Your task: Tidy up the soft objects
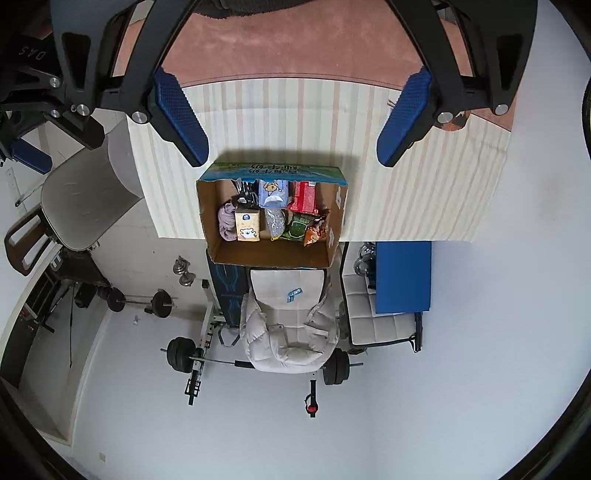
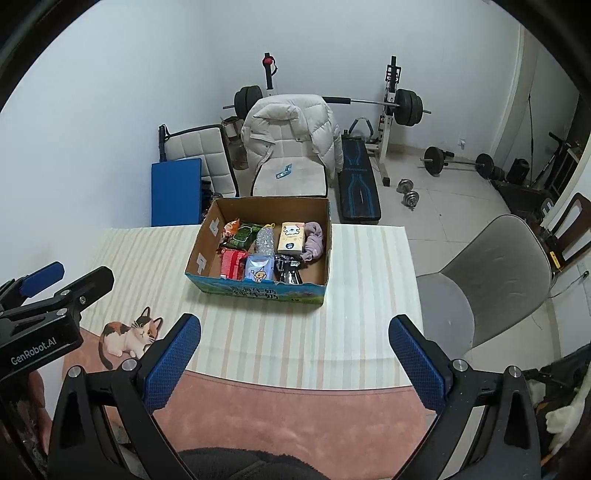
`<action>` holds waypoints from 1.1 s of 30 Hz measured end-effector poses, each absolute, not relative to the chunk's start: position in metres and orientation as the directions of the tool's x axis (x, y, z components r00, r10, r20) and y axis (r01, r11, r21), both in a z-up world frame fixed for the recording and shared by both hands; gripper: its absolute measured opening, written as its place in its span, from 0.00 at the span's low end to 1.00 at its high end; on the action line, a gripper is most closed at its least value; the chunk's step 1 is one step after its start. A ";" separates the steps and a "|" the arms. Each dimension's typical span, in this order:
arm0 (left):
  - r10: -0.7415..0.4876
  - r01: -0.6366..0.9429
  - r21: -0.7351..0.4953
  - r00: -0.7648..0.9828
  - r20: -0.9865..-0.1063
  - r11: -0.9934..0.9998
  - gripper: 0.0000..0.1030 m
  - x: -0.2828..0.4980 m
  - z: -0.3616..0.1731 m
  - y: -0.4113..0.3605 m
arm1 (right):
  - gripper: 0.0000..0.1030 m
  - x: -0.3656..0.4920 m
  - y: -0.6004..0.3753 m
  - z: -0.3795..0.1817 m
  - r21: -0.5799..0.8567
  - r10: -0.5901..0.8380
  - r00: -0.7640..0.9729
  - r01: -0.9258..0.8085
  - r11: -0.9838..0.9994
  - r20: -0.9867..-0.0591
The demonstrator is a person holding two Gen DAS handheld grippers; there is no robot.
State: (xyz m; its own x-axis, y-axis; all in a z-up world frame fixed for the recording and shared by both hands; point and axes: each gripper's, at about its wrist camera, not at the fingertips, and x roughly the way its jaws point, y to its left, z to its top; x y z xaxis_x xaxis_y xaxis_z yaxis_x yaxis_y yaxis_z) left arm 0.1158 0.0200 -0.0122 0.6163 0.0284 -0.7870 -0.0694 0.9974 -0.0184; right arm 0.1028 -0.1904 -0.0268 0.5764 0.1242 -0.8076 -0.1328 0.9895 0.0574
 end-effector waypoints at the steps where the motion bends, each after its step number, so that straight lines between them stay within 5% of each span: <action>1: 0.031 -0.071 -0.017 0.621 -0.783 0.997 0.91 0.115 -0.011 0.020 | 1.00 0.102 -0.191 -0.025 0.057 0.124 0.582 -0.132 0.990 -0.804; 7: 0.031 -0.084 -0.028 0.630 -0.776 0.996 0.91 0.116 -0.011 0.026 | 1.00 0.109 -0.192 -0.017 0.014 0.069 0.635 -0.091 0.996 -0.769; 9: 0.044 -0.084 -0.012 0.633 -0.773 0.996 1.00 0.117 -0.012 0.025 | 1.00 0.112 -0.192 -0.014 0.010 0.063 0.649 -0.085 0.996 -0.759; 33: 0.068 -0.092 0.008 0.674 -0.736 0.996 1.00 0.121 -0.001 0.024 | 1.00 0.129 -0.188 0.001 -0.016 0.050 0.686 -0.090 0.996 -0.726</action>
